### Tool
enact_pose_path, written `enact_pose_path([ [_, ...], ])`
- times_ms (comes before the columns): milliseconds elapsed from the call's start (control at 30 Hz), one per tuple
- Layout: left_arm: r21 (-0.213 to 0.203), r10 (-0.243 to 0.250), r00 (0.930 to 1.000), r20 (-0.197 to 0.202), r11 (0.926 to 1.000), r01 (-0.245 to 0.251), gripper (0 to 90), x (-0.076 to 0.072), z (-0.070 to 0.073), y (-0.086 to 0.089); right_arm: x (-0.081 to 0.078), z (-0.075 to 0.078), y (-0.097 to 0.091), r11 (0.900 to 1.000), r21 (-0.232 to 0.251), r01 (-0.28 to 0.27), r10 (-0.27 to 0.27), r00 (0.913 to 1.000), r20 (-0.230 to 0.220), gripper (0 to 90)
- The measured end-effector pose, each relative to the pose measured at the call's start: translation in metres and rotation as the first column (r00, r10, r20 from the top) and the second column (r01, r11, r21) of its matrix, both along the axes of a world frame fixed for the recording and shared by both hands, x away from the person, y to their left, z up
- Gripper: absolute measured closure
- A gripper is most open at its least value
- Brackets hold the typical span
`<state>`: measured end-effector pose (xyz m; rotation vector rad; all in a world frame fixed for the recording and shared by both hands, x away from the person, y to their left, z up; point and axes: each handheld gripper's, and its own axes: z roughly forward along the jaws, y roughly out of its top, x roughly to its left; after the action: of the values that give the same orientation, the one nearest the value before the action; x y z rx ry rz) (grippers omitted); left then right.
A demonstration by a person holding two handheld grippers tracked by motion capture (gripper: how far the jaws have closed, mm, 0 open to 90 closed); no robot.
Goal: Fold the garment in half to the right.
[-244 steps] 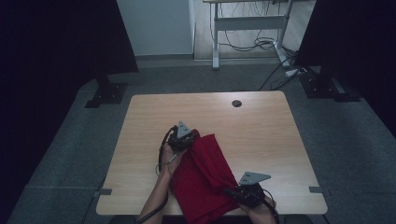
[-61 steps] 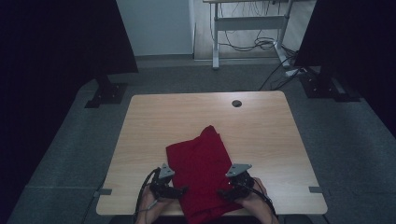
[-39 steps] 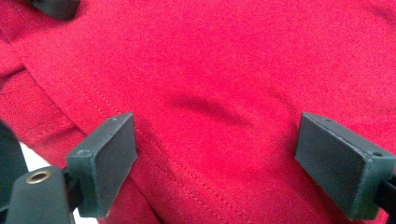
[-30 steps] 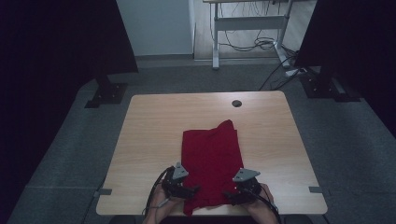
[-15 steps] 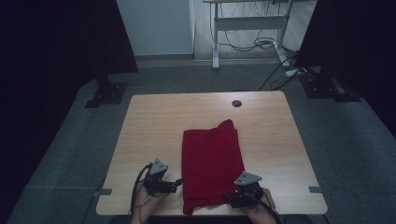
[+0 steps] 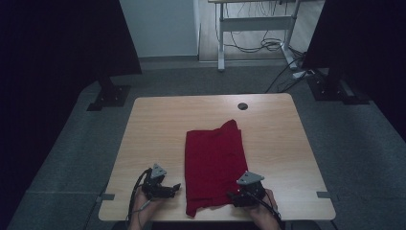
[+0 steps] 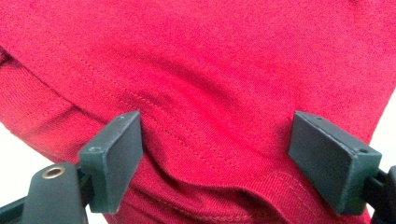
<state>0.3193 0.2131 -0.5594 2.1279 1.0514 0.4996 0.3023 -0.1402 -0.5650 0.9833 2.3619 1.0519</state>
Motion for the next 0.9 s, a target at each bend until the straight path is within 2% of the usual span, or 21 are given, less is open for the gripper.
enact_pose_path([
  [33,-0.006,-0.003,0.9998,0.02,1.0,0.003,10.1,0.0,-0.003,0.002,0.006,0.0,0.002,1.0,0.001,0.006,-0.006,1.0,0.002,18.3],
  [167,-0.003,0.001,0.9998,0.018,1.0,-0.001,9.9,0.001,-0.003,0.003,0.008,0.0,0.002,1.0,0.001,0.008,-0.008,1.0,0.003,18.4],
  [200,-0.004,0.005,0.9998,0.018,1.0,-0.004,8.8,0.001,-0.003,0.003,0.015,0.001,0.003,0.9999,0.001,0.016,-0.016,0.9999,0.002,18.8],
  [400,-0.005,0.018,0.9997,0.018,0.9998,-0.018,8.4,0.001,-0.003,0.006,0.031,0.002,0.005,0.9995,0.0,0.031,-0.031,0.9995,0.0,18.9],
  [567,-0.005,0.017,0.9997,0.018,0.9998,-0.017,8.6,0.001,-0.003,0.006,0.033,0.002,0.005,0.9995,-0.001,0.031,-0.031,0.9995,0.002,18.9],
  [600,-0.005,0.017,0.9997,0.018,0.9998,-0.017,8.6,0.001,-0.003,0.006,0.04,0.002,0.006,0.9993,-0.001,0.038,-0.038,0.9993,-0.001,18.9],
  [767,-0.005,0.019,0.9997,0.019,0.9998,-0.018,8.7,0.001,-0.003,0.006,0.048,0.003,0.007,0.9991,-0.003,0.043,-0.043,0.9991,-0.006,18.9],
  [833,-0.006,0.027,0.9995,0.019,0.9996,-0.026,8.6,0.001,-0.003,0.006,0.061,0.004,0.009,0.999,-0.006,0.045,-0.045,0.999,-0.008,18.9],
  [900,-0.006,0.03,0.9994,0.019,0.9995,-0.029,8.6,0.0,-0.003,0.005,0.064,0.004,0.009,0.999,-0.005,0.045,-0.045,0.9989,-0.009,18.9],
])
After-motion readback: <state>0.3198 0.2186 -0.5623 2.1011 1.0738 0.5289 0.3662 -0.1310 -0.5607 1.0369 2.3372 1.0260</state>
